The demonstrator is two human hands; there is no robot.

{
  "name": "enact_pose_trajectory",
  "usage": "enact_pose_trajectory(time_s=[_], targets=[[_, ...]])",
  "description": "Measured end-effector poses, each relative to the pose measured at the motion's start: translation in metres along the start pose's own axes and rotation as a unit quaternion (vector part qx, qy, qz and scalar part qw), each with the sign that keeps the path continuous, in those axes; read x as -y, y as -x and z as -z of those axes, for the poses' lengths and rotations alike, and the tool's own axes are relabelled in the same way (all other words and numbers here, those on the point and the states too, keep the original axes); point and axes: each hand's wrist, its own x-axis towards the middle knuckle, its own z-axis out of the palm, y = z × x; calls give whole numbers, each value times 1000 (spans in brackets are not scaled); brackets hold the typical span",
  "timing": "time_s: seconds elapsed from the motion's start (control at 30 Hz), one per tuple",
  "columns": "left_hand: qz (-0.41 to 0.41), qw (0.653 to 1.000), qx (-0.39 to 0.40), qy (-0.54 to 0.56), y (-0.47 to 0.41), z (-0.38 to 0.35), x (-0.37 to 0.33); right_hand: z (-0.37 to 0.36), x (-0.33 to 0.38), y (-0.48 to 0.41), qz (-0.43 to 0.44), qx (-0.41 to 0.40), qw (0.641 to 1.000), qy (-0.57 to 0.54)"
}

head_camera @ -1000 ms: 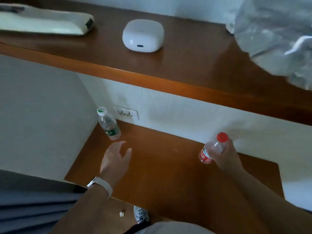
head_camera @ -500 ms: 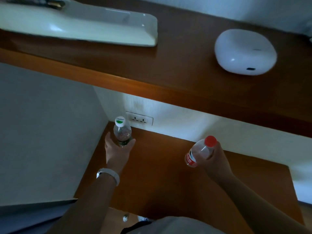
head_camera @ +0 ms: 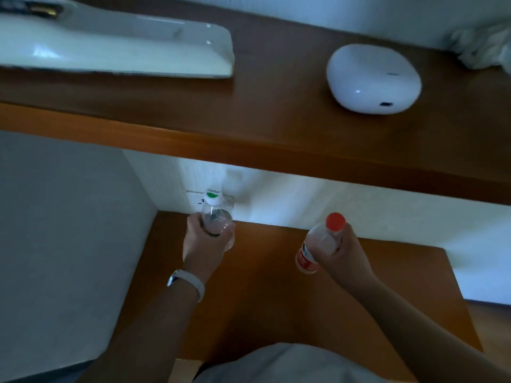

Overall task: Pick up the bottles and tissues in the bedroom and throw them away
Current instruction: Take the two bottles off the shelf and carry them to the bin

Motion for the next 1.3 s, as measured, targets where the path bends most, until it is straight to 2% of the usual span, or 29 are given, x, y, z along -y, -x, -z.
enact_pose_trajectory(time_s=[0.1, 0.23, 0.37, 0.57, 0.7, 0.9, 1.13, 1.3], targets=[[-50, 998, 39, -22, 18, -10, -12, 10, 1, 13, 8, -5, 1000, -22], [-72, 994, 80, 3, 47, -23, -24, 27, -11, 35, 31, -4, 997, -66], [-77, 989, 125, 17, 76, -42, -33, 48, -38, 56, 7, -6, 997, -83], [-90, 973, 211, 4, 134, -91, -51, 94, -95, 106, -58, -58, 993, -82], [-128, 959, 249, -29, 190, -140, -72, 139, -134, 154, -96, -112, 981, -124], [-192, 926, 317, -73, 285, -217, -110, 214, -208, 241, -116, -178, 966, -149], [-233, 890, 387, -62, 398, -299, -142, 295, -276, 348, -159, -259, 936, -181], [-279, 844, 453, -76, 464, -342, -160, 335, -308, 416, -206, -314, 905, -198]])
